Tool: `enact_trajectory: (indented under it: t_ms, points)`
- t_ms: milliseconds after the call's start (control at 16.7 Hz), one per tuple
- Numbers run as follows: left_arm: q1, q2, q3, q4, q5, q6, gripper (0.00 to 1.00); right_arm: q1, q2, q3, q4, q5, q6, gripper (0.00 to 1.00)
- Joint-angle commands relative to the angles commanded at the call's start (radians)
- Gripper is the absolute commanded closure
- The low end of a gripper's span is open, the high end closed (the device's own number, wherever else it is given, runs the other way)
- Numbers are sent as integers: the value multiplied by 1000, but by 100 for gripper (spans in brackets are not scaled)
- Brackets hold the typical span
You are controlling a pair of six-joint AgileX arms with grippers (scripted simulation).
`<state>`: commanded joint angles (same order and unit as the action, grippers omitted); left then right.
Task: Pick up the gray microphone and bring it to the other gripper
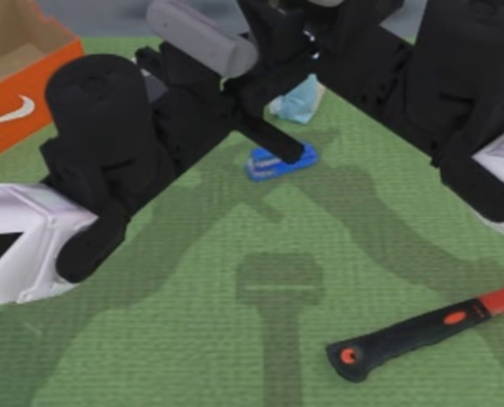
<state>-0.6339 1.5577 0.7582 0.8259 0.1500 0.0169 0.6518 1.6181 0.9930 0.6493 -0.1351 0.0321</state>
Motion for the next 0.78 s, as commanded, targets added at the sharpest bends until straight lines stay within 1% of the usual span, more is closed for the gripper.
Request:
enact_trajectory:
  t_ms: [660, 720, 780]
  points:
    - [0, 0, 0, 0, 0, 0, 2, 0, 0, 0, 0, 0, 0, 100]
    - [0, 0, 0, 0, 0, 0, 0, 0, 0, 0, 0, 0, 0, 100]
    - [0, 0, 0, 0, 0, 0, 0, 0, 0, 0, 0, 0, 0, 100]
